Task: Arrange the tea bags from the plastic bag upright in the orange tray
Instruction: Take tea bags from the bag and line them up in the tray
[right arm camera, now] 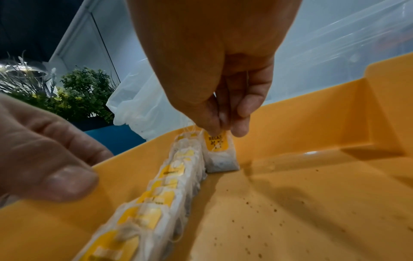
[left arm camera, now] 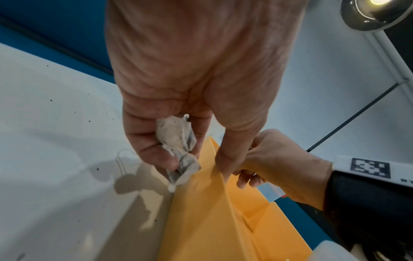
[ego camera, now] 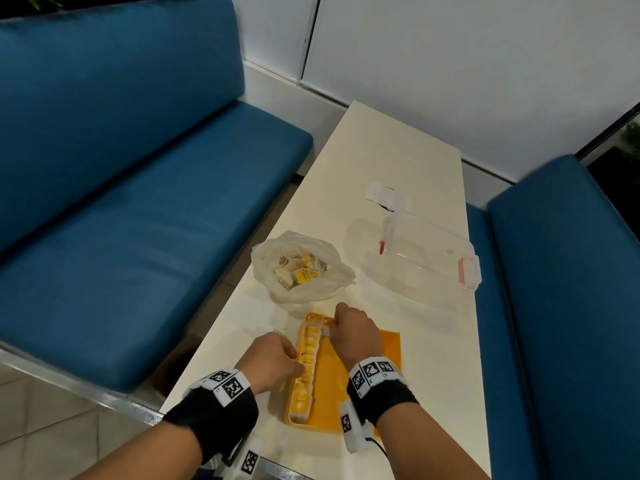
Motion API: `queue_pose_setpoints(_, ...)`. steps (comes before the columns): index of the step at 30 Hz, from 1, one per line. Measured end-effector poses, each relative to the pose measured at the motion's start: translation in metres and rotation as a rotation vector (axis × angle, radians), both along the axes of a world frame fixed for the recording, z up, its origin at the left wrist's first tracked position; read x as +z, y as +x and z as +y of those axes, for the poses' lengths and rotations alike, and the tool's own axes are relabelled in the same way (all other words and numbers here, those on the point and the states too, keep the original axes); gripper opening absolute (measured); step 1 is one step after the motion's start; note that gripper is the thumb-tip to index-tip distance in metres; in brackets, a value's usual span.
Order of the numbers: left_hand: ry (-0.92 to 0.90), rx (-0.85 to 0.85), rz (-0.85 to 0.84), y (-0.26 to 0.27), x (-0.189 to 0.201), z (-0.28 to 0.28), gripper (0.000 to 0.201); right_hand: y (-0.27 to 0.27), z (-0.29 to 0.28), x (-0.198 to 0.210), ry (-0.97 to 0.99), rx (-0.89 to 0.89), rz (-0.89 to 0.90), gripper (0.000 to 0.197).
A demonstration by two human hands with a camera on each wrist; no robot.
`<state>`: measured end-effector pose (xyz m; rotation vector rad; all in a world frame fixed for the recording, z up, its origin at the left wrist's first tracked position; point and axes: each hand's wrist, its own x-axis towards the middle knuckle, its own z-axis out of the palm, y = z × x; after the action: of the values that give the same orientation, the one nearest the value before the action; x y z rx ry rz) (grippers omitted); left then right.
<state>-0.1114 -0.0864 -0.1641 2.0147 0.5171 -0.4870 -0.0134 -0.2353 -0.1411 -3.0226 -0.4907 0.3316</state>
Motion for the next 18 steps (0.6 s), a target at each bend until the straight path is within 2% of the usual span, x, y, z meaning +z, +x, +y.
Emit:
queue_pose_setpoints(6, -0.011, -0.037, 0.001, -0.002, 0.003, 0.003, 0.044, 0.000, 0.002, 0.005, 0.045, -0.038, 0.026, 0.017)
queue_pose_setpoints(9, -0.056, -0.070, -0.014, -0.004, 0.004, 0.010, 0.045, -0.002, -0.003, 0.012, 0.150, -0.073, 0.042, 0.014)
queue_pose_setpoints(10, -0.071, -0.080, -0.021, -0.005, 0.006, 0.013, 0.039, -0.003, -0.005, 0.014, 0.190, -0.092, 0.045, 0.012)
queue_pose_setpoints(12, -0.113, -0.067, -0.055, -0.007, 0.008, 0.019, 0.013, -0.005, -0.011, 0.018, 0.259, -0.136, 0.041, 0.009)
queue_pose_setpoints(13, -0.141, -0.060, -0.078, -0.009, 0.007, 0.022, 0.011, -0.005, -0.015, 0.020, 0.295, -0.158, 0.034, 0.009)
queue_pose_setpoints(15, -0.203, -0.049, -0.120, -0.011, 0.007, 0.027, 0.026, -0.006, -0.021, 0.024, 0.373, -0.192, 0.025, 0.008)
queue_pose_setpoints(18, -0.326, -0.037, -0.220, -0.014, 0.016, 0.029, 0.028, -0.011, -0.025, 0.031, 0.500, -0.207, 0.072, 0.001)
